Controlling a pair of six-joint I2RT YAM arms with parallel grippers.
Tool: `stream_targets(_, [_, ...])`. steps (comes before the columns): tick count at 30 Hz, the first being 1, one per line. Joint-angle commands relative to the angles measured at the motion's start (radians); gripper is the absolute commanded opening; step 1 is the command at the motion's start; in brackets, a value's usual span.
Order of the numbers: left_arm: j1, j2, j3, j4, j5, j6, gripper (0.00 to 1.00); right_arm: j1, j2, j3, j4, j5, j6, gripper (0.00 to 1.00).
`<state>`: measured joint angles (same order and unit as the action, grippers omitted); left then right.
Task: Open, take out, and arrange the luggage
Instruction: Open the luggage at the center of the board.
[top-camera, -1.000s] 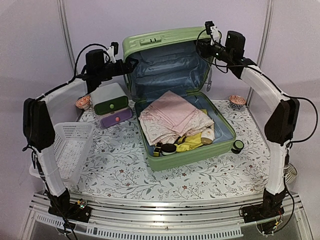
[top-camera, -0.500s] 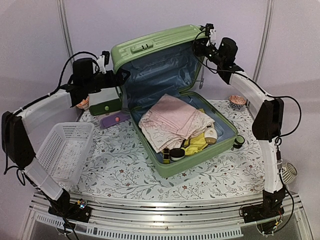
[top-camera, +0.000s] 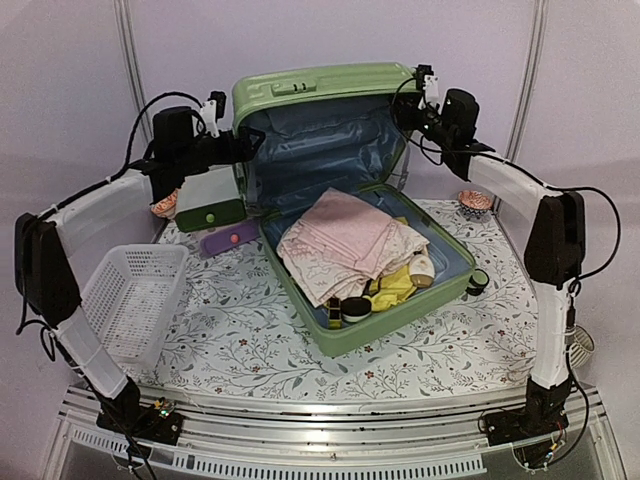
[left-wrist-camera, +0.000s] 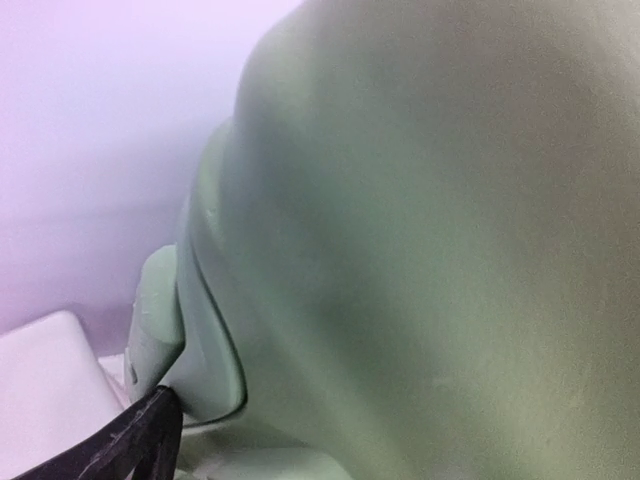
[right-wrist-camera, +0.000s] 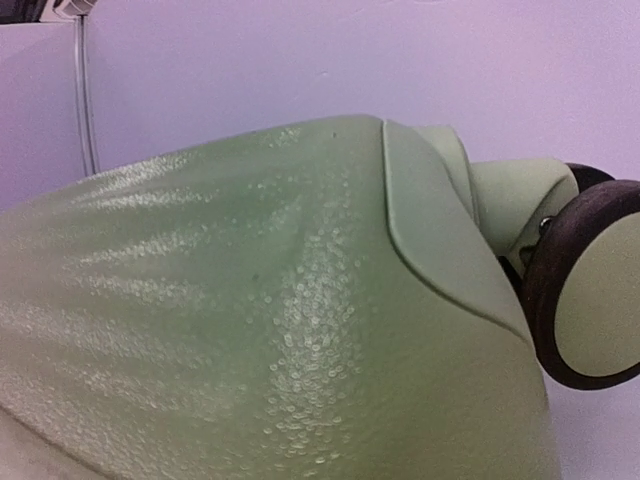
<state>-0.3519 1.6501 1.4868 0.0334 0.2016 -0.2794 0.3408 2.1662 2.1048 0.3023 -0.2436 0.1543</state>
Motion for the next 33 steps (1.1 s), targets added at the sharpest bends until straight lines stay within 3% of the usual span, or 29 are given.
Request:
stream_targets(1, [-0.059,0.114,0.096,0.193,0.072,0.116,0.96,-0.083,-0.149,-0.142,0.068,0.188,-0.062,0.14])
stream_targets(7, [-0.154,0.358,0.381,0.133,-0.147,0.36,0.98,-0.082,-0.226,-0.214,0.057,0.075,-0.117,0.17])
stream_targets(12, [-0.17,0.43,0.452,0.217,-0.166,0.387,0.98,-0.054,-0.235,-0.195,0.062,-0.07,-0.096,0.18])
stream_targets(17, [-0.173,0.524,0.626,0.126,-0.141,0.364,0.98,0.012,-0.174,-0.104,0.06,-0.114,-0.144,0.21])
stream_targets(28, [-0.189,0.43,0.498,0.119,-0.132,0.366,0.98,0.01,0.108,0.274,0.091,0.023,-0.048,0.22])
stream_targets(33, [-0.19,0.339,0.386,0.158,-0.112,0.36,0.98,-0.008,0.151,0.299,0.129,0.03,0.03,0.21])
